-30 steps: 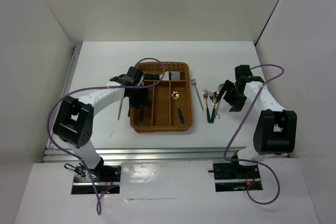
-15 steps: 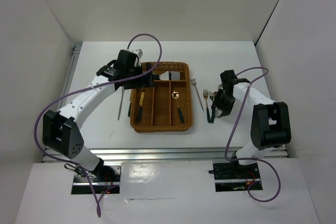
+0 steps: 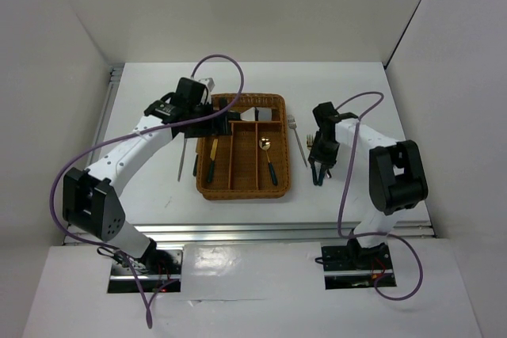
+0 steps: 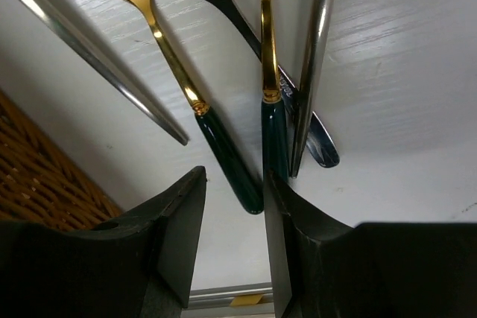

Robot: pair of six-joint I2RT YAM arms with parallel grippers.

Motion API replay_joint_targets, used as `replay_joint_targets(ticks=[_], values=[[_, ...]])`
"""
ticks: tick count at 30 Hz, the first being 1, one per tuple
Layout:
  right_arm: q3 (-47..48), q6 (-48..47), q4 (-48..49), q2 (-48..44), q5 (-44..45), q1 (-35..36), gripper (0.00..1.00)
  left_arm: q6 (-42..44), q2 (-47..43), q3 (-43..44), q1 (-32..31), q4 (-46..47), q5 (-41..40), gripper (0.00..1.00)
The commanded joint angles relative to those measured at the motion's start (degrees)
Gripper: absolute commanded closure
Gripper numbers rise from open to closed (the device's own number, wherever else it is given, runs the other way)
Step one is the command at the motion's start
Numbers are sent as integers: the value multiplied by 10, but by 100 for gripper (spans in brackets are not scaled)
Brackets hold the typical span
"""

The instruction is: Sort the eating utensils into containers

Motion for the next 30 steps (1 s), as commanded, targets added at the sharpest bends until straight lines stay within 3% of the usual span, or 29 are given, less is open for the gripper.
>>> replay_joint_targets(ticks=[1,24,30], values=[[16,16,7,22,29,7,56,15,-10,-7,7,4,4,0],[37,-58,25,65,20,7,56,26,-16,-33,18,4,15,0],[12,-58,38,78,15,12,67,26,-16,-38,18,4,15,0]])
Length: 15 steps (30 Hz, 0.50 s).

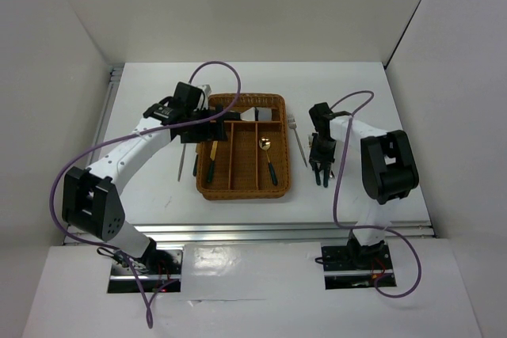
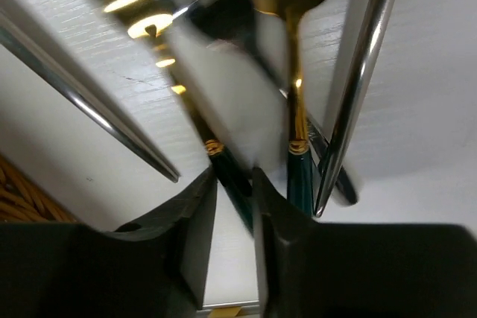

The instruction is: Sort the eating utensils into containers

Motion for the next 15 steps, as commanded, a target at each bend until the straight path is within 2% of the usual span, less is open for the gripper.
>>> replay_joint_targets(ticks=[1,2,3,5,11,15], values=[[-19,-9,27,15,8,5,70,11,-15,-4,1,6,8,0],[-20,-9,27,15,8,5,75,11,-15,-4,1,6,8,0],[-26,-2,27,21,13,5,89,11,-15,-4,1,6,2,0],[-32,-2,27,21,13,5,100,11,-15,-4,1,6,1,0],[1,10,-10,-37,-3,10,100,16,-15,7,7,0,-4,0],[91,-1,-60,-83,-8,23,100,22,-21,12,29,0,3,0]])
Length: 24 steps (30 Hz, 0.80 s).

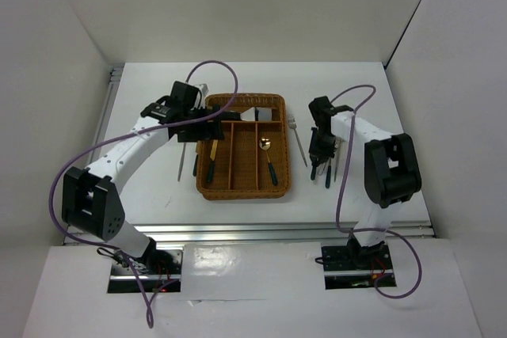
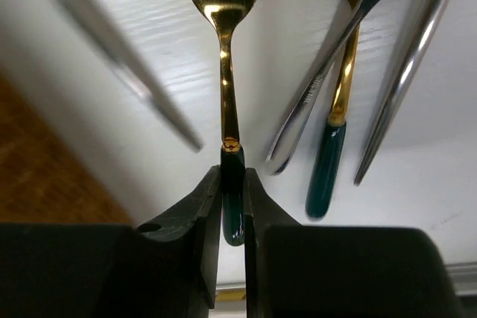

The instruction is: Sort the eating utensils into containers

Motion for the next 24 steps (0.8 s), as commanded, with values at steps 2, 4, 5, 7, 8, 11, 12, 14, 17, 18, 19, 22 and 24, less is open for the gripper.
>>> replay_joint_targets(ticks=[2,4,5,7,8,11,12,14,17,18,19,22,24], values=[[141,-8,-64,-69,0,25,100,19,-21,13,39,1,18,0],[210,-8,-103,-69,6,41,100,19,-26,13,65,1,26,0],[234,-8,-118,-62,6,52,100,19,-31,13,75,1,41,0],[292,-8,-145,-56,6,68,100,19,-36,5,114,1,54,0],[306,-8,-145,-50,-8,77,100,19,-37,-2,127,9,69,0],[331,12,-145,-31,-28,131,100,24,-51,-28,182,15,96,0],[331,19,-139,-24,-28,160,100,24,-58,-34,195,22,97,0],[331,36,-129,4,-28,186,100,24,-66,-52,235,22,104,0],[331,56,-119,47,-34,228,100,29,-71,-68,286,29,121,0],[337,56,-119,56,-28,250,100,29,-71,-76,297,29,126,0],[337,64,-119,66,-21,259,100,29,-71,-84,306,35,132,0],[354,71,-112,101,-21,290,100,35,-76,-92,323,41,137,0],[354,78,-112,127,-15,296,100,35,-76,-106,323,47,137,0]])
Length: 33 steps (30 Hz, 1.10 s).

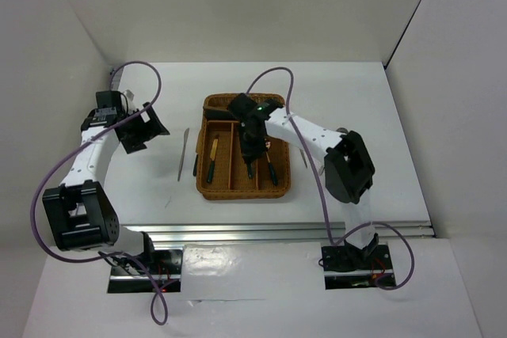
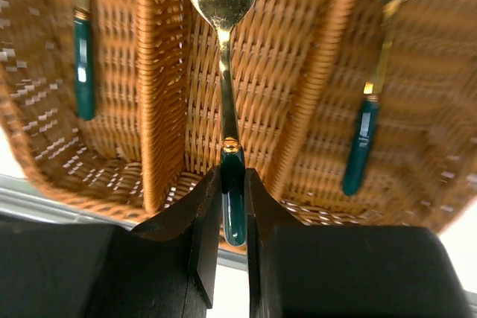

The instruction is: Sort the eating utensils into containers

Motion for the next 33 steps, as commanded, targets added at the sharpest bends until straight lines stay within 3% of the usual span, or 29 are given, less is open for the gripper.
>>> replay_joint_targets(ticks=[1,9,10,11,15,19,22,28,33], values=[[30,30,-9,18,19,14,100,14,-18,-10,1,25,26,0],[-11,56,17,58,-1,20,99,25,-18,-47,1,46,32,0],[-11,56,17,58,-7,20,92,25,-18,-47,-6,53,25,0],[-11,56,17,58,-7,27,75,31,-18,-53,-6,53,19,0],[20,50,11,58,10,39,50,36,-12,-53,-20,53,14,0],[79,45,-30,58,16,39,16,49,6,-53,-63,53,-30,2],[115,45,-52,46,37,39,0,49,23,-53,-86,46,-60,4],[165,45,-75,-17,31,-5,0,49,67,-66,-106,46,-93,10],[88,51,-49,-118,25,-64,0,54,95,-66,-124,35,-114,14]])
